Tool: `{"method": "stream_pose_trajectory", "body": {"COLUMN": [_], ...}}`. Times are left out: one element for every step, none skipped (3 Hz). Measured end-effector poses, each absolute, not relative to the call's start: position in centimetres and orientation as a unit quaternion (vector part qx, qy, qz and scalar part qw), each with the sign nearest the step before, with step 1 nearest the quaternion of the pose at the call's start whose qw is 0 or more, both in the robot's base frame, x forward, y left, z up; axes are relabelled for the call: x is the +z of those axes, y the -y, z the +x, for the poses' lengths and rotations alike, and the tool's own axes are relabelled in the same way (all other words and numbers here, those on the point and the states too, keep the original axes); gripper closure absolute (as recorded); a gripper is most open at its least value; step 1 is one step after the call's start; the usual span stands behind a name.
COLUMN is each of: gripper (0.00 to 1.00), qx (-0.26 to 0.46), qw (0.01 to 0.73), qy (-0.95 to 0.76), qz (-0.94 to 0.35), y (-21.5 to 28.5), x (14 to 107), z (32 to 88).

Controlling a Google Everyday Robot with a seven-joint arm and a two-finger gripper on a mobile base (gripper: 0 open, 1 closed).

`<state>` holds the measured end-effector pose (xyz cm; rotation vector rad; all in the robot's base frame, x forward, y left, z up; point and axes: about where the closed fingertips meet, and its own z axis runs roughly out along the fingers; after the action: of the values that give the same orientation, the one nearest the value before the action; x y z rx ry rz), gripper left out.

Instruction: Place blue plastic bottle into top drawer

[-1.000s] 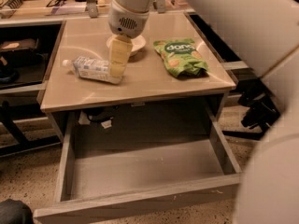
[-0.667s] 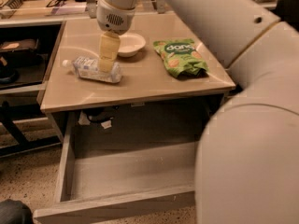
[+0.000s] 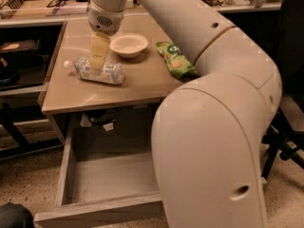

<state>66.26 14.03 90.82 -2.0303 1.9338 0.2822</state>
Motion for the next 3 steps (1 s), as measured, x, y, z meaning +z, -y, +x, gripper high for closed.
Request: {"method": "stream_pose_trajectory", "body": {"gripper": [0.00, 0.00, 0.00], "qx": [0.109, 0.125, 0.139], "qw": [0.156, 0.144, 0.134], "qy": [-0.683, -0.687, -0.689], "qz": [-0.705, -0.702, -0.698], "y": [-14.6, -15.6, -16.3], "x": [89.0, 86.9, 85.1], "z": [67.6, 68.1, 68.0]}}
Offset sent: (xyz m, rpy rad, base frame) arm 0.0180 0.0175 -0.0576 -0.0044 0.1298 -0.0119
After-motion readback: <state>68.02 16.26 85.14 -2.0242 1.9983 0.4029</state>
